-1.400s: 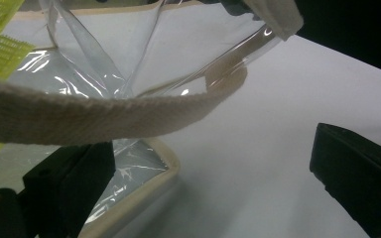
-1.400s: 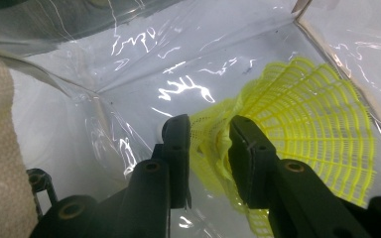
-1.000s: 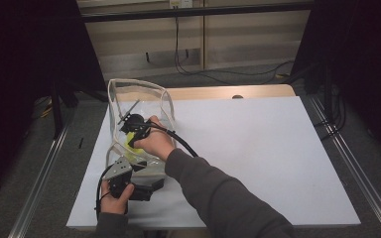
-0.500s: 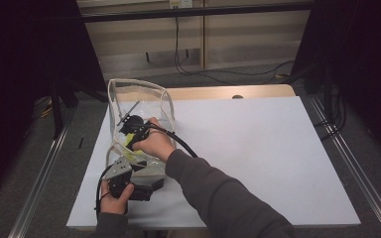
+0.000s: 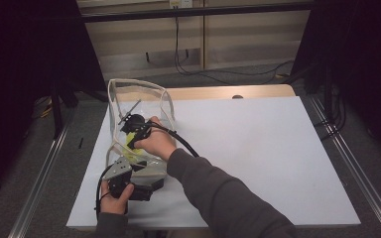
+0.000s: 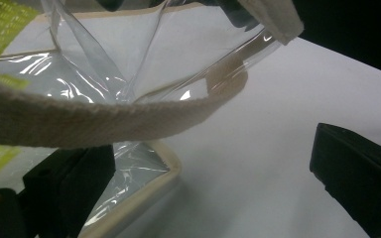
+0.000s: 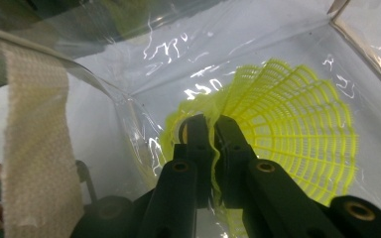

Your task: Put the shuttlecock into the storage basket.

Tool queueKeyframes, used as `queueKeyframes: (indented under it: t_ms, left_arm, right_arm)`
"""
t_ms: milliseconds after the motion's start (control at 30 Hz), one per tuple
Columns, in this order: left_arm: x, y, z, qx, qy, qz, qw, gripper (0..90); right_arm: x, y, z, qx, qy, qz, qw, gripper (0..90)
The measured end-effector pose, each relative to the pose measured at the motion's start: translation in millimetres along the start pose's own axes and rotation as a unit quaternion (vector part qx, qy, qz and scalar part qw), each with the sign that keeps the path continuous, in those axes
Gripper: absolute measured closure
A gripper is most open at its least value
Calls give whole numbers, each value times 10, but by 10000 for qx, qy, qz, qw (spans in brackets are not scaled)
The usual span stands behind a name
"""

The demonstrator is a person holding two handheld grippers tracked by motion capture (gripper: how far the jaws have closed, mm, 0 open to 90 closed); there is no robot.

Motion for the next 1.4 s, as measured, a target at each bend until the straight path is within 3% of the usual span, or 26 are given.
queueKeyframes:
  t_ms: [100,133,333,500,1000,1400]
  left_arm:
    - [1,0,1,-2,-1,-2,10000,38]
    - [1,0,0,-5,-1,2,10000,38]
    - [-3,2,1,1,15,25,10000,38]
    - [-1,2,1,3,22,24,10000,38]
    - [-2,4,1,9,10,30,10000,38]
    - [-13,8,2,9,-2,64,10000,38]
  right_arm:
    - [15,-3,-4,1,77,-22,10000,810]
    - [19,-4,-5,34,26,-32,10000,735]
    - [28,-8,-2,100,-42,-46,9999,686]
    - [21,-8,10,158,-154,-51,9997,566]
    - [-9,-27,31,277,-313,-221,9989,510]
    - [-182,-52,66,469,-499,-195,9975,340]
Point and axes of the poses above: each handheld gripper's, and its own axes: x roughly forward along the jaws, y roughly out of its top, z roughly to its right, the point moved 1 cm from there along x, roughly forward along the jaws, and after that the axes turned 1 degree about -x, right-handed, at the moved point
